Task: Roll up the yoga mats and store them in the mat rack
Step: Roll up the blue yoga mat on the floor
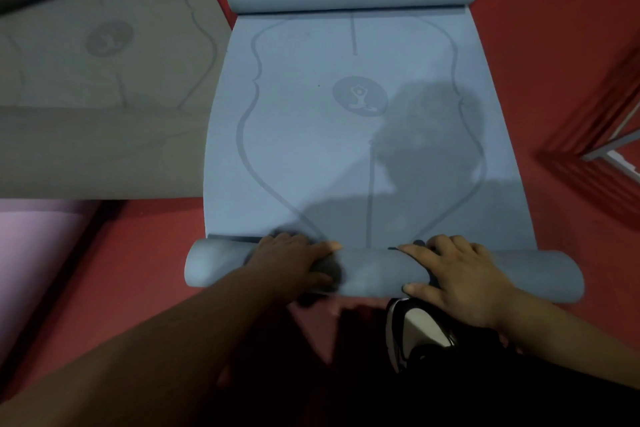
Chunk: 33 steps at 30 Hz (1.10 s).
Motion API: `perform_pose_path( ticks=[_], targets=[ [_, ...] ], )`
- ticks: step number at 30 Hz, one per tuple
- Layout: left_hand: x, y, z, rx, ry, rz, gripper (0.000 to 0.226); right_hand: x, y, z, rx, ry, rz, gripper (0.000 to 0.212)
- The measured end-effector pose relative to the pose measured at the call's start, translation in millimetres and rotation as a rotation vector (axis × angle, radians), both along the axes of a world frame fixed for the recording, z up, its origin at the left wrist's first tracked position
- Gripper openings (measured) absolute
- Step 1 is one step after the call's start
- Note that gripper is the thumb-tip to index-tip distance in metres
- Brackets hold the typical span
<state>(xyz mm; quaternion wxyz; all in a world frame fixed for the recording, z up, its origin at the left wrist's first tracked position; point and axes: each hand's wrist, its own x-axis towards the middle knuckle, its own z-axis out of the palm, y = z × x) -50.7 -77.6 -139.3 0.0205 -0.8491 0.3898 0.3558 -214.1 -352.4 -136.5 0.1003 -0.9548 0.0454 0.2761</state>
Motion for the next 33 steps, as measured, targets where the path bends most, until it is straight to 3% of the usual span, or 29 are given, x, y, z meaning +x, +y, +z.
perform_pose_path(
  ticks=[9,13,16,19,23,29,33],
  targets=[
    [-28,15,-12,-0.096,-0.233,-0.002,0.075,21,-12,-3,0.081,0.134,-0.010,0.080],
    [-19,10,-13,-0.089,-0.231,0.008,0.077,22,-10,-2,0.046,0.110,-0.014,0.081],
    [-8,4,-5,-0.026,-0.165,-0.006,0.086,6,-1,-5,-0.035,-0.049,-0.019,0.077],
    [2,-1,-3,0.010,-0.091,-0.012,0.075,-9,10,-14,-0.095,-0.158,-0.025,0.078],
    [2,-3,-1,0.016,-0.093,-0.018,0.075,1,4,-11,-0.093,-0.080,-0.021,0.081],
    [-18,11,-16,-0.125,-0.300,-0.034,0.074,21,-5,-2,-0.011,0.048,-0.021,0.080],
    [-15,10,-22,-0.110,-0.276,0.000,0.069,15,-1,-5,-0.059,-0.026,-0.028,0.081]
  ],
)
